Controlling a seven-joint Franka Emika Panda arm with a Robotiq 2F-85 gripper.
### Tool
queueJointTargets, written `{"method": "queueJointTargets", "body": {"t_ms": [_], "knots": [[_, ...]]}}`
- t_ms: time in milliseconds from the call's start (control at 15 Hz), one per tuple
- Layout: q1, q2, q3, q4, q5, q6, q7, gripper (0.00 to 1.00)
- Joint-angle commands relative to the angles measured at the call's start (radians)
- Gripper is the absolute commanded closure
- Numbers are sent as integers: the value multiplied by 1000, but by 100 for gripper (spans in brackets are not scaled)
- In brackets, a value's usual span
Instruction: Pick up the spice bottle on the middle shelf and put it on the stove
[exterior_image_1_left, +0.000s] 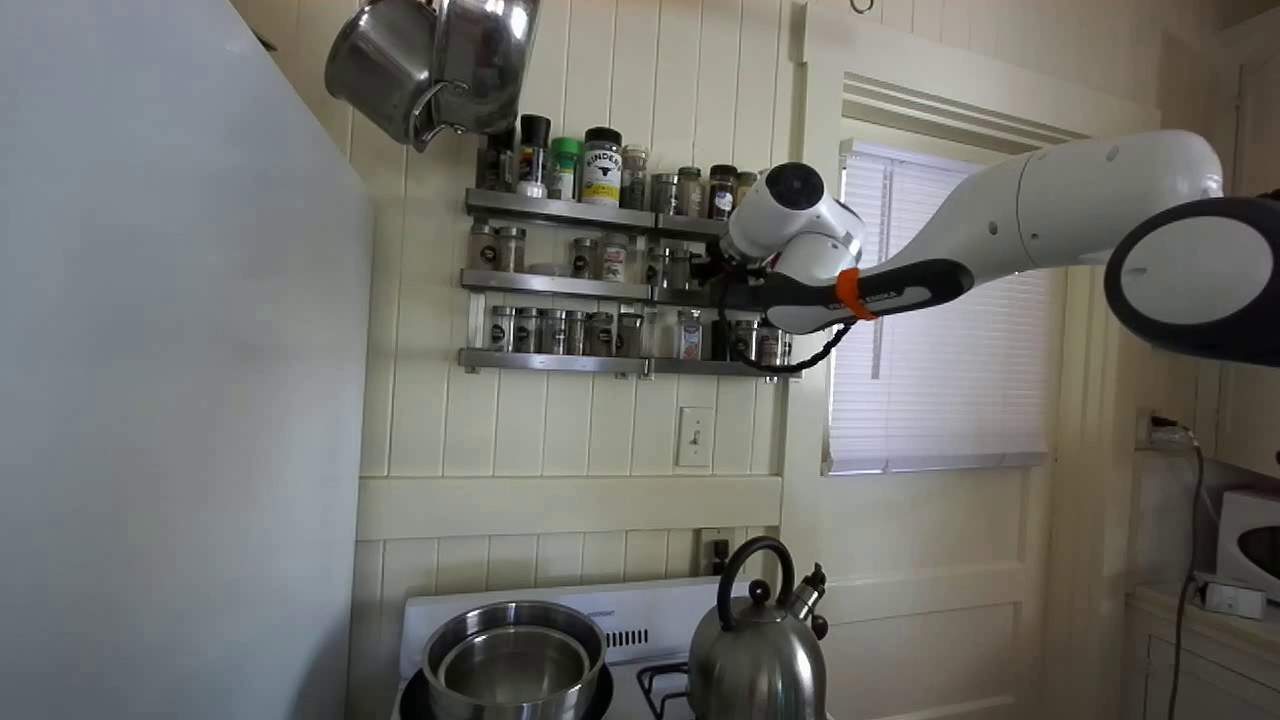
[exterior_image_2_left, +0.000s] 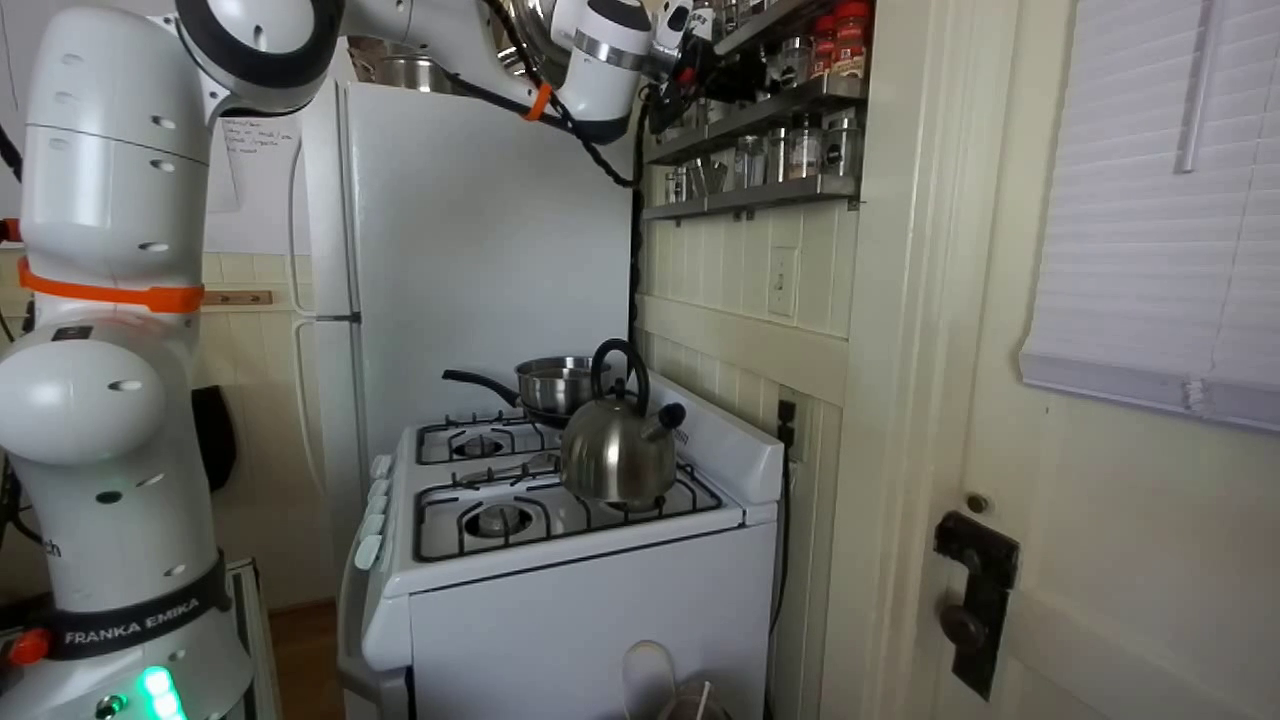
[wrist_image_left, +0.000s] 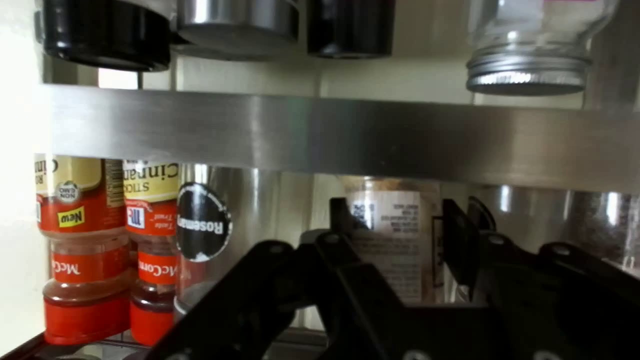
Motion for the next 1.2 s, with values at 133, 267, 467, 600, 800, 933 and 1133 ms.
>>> {"method": "queueJointTargets", "body": {"t_ms": [133,267,467,600,800,933,1133], "knots": [[9,-75,-7,-109,-117,26,162,78],[11,-92,-8,-128,-149,14,206,78],[11,-115,-8,-147,-233,10,285,78],[11,-132,-4,-164,-286,5,333,78],[12,-149,1,-188,-349,-4,389,78],[13,-151,3,-192,-390,-9,426,78],[14,-157,7,-206,-429,-15,460,78]]}}
